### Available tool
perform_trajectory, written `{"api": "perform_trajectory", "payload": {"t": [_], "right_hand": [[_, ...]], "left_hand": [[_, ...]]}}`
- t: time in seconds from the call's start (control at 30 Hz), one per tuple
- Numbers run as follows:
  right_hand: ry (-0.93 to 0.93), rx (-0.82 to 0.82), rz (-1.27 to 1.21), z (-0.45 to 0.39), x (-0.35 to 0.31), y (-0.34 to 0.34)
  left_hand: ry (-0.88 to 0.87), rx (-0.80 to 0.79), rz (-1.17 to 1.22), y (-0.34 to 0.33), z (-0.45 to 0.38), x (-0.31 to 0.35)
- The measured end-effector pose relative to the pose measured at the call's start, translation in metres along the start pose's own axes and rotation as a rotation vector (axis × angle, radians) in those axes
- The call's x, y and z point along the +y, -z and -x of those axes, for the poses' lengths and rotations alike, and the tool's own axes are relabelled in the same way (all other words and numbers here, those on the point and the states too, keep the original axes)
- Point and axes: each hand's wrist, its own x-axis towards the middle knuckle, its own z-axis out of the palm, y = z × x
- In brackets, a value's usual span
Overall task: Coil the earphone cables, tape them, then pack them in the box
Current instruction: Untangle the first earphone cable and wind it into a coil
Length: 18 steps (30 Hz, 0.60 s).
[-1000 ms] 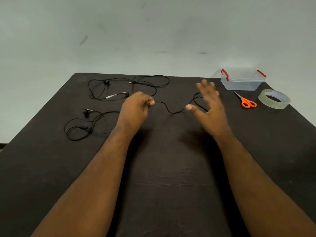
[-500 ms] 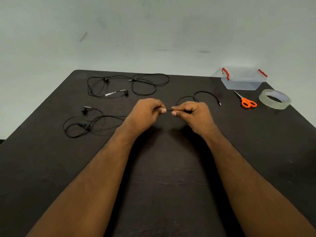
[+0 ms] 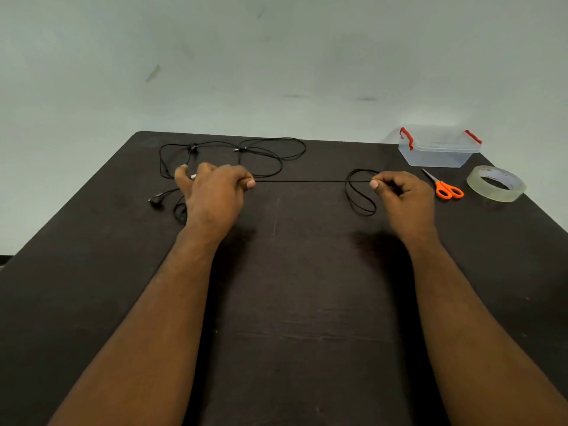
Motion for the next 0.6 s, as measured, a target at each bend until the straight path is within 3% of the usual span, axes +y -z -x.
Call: {"api": "perform_trajectory", "payload": {"t": [0.17, 0.33, 0.43, 0.5, 0.6], "right_hand": [[-0.035, 0.04, 0.037, 0.0, 0.007, -0.004], [-0.19, 0.154, 0.08, -0.003, 0.018, 0.003], [-0.266, 0.083, 0.104, 0.002, 0.014, 0.003], [-0.189, 0.033, 0.178, 0.008, 0.001, 0.0], [0.153, -0.004, 0.119, 0.02, -0.033, -0.017]], "left_hand": [[-0.002, 0.089, -0.062, 0.003, 0.003, 0.006], [0.0, 0.038, -0.055, 0.0, 0.005, 0.015], [0.007, 0.026, 0.001, -0.002, 0.007, 0.021], [-0.02, 0.004, 0.014, -0.003, 0.008, 0.026], [-0.131, -0.02, 0.03, -0.005, 0.013, 0.041]]}}
